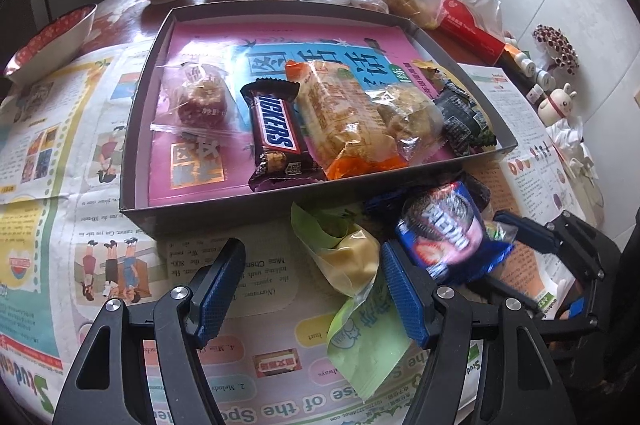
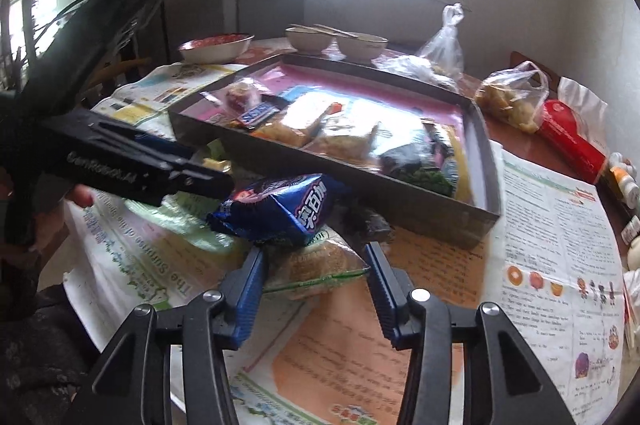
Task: Organize snacks
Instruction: 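Grasp the green-wrapped snack bag with the left tool while the right tool grasps the clear cake bag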
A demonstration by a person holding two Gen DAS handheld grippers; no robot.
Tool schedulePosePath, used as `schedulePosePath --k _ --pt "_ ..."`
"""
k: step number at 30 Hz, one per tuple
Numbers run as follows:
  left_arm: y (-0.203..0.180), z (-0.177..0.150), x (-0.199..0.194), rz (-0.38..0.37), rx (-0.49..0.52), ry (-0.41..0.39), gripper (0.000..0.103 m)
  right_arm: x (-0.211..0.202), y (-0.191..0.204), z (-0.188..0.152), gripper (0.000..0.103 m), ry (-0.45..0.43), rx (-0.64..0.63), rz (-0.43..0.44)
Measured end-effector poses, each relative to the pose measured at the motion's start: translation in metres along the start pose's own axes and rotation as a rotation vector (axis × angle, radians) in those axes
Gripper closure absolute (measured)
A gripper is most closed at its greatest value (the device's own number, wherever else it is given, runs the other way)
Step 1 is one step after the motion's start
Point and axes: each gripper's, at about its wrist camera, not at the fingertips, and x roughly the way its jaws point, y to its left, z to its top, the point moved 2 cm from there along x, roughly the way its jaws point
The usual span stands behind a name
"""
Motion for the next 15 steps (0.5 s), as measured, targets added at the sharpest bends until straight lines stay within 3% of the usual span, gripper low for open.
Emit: schedulePosePath --k 15 --pt "0.0 0.001 0.002 0.007 -0.001 -0.012 0.031 0.019 0.007 0.011 0.054 0.014 -0.015 -0.027"
